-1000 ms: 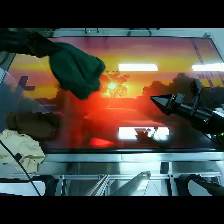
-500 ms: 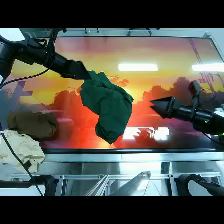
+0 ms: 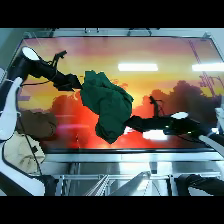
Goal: Fold the shirts.
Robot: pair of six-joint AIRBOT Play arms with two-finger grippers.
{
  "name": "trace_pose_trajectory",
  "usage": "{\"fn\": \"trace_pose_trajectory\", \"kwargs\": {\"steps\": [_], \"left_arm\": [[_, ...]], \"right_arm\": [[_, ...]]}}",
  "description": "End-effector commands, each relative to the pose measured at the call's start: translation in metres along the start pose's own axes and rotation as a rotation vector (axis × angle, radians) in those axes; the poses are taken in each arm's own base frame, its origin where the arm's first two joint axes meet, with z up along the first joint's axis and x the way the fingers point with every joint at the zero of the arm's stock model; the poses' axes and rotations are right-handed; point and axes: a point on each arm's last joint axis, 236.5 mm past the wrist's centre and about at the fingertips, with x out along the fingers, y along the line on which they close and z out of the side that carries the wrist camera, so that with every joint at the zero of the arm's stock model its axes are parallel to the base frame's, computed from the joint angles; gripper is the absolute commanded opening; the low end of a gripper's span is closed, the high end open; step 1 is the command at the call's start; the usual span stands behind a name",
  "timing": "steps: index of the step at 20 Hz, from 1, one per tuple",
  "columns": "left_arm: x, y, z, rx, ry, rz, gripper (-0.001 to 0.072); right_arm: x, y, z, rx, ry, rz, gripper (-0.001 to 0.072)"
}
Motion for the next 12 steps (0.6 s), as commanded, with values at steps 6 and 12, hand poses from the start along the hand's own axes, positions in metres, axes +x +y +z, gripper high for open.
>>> {"fn": "trace_pose_trajectory", "kwargs": {"steps": [6, 12], "left_arm": [[0.09, 0.036, 0.001, -0.141, 0.033, -0.156, 0.0489], [0.026, -0.037, 0.028, -0.02, -0.029, -0.453, 0.0004]], "right_arm": [[0.051, 0.022, -0.003, -0.014, 0.03, 0.043, 0.0162], [0.018, 0.06, -0.01, -0.096, 0.089, 0.165, 0.0027]]}}
